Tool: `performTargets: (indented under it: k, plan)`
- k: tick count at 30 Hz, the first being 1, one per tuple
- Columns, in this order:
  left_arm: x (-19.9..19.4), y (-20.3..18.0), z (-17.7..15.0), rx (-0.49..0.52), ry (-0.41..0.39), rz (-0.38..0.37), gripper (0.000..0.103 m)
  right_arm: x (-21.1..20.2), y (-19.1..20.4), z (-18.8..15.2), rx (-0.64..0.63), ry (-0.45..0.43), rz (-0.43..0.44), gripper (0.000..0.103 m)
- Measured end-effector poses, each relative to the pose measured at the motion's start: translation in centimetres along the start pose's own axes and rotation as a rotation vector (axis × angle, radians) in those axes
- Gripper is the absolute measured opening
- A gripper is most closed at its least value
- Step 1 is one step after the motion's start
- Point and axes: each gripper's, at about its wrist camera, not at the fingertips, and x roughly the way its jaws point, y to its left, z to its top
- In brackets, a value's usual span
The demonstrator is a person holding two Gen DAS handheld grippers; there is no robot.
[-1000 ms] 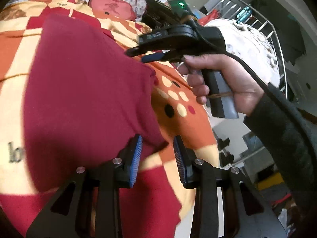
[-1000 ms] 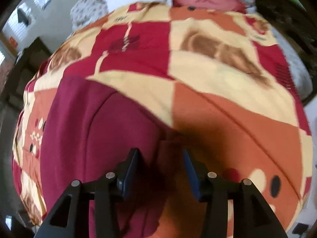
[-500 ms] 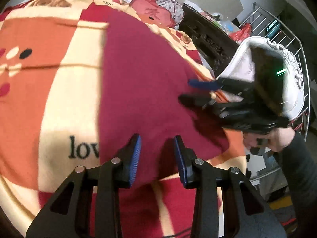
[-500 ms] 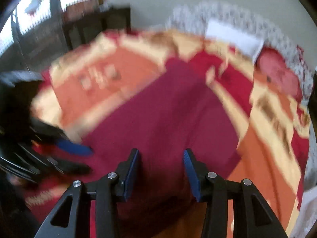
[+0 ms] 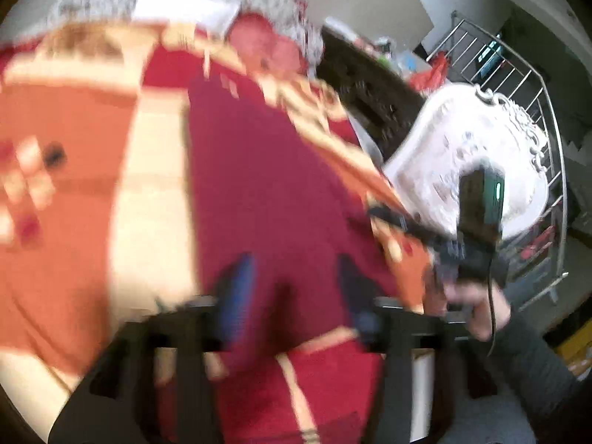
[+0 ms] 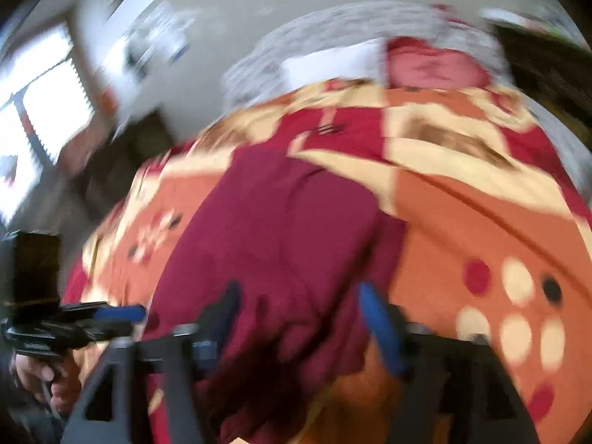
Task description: Fold small clothes
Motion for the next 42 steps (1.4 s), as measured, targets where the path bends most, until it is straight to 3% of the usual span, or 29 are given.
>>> performTargets:
  k: [1,3,6,9,12,16,18,19,21,25,27,30,36,42]
  plan:
    - [-0.3,0.4,1.3,0.019,-0.048,0.040,0.090,0.3,-0.3,-0.2,0.023,0.017,0.015,0.080]
    - [0.6,1.4,2.9,0.045,-0.065,0.068,0.091,1.5,-0.4,-0.5,0.047,0.052,0.029,0.079]
    - [4.1,4.2,3.8,0.031,0.020,0.117,0.091,3.5,-1.1,-0.7,0.093,0.092,0.045,0.080]
    - [6.9,6.5,3.6,-0.096,0.099,0.063,0.091,4.7,-2.8,-0.8,0.182,0.099,0.080,0.080]
    - [8.3,7.0,3.1,-0.189,0.131,-0.056,0.091,5.8,-3.9,-1.6,0.246,0.117,0.120,0.085]
    - [8.9,6.5,2.4,-0.195,0.145,-0.092,0.091,5.6,-4.2,-2.3,0.313,0.111,0.199,0.085]
    - [8.8,6.4,2.3,-0.200,0.145,-0.105,0.091,4.9,-3.4,-2.1,0.266,0.091,0.260,0.078]
    - [8.6,6.3,2.3,-0.206,0.136,-0.106,0.090,4.7,-2.9,-2.1,0.225,0.082,0.237,0.074]
    - [8.5,6.3,2.4,-0.215,0.119,-0.100,0.070,5.1,-2.6,-2.4,0.181,0.113,0.189,0.065]
    - [8.9,5.6,2.3,-0.201,0.113,-0.043,0.050,5.4,-2.4,-2.3,0.221,0.137,0.174,0.063]
    - [8.4,5.1,2.5,-0.181,0.107,-0.032,0.044,4.5,-1.3,-1.5,0.195,0.140,0.151,0.047]
    - [6.9,4.5,3.1,-0.167,0.087,-0.050,0.039,2.8,0.4,0.2,0.171,0.103,0.154,0.039]
    - [0.2,5.1,6.2,-0.127,-0.035,-0.033,0.038,2.0,6.2,4.0,0.109,0.047,0.243,0.038]
    - [-4.7,9.1,8.0,-0.071,-0.073,0.088,0.039,6.8,10.9,4.4,0.121,0.032,0.365,0.038]
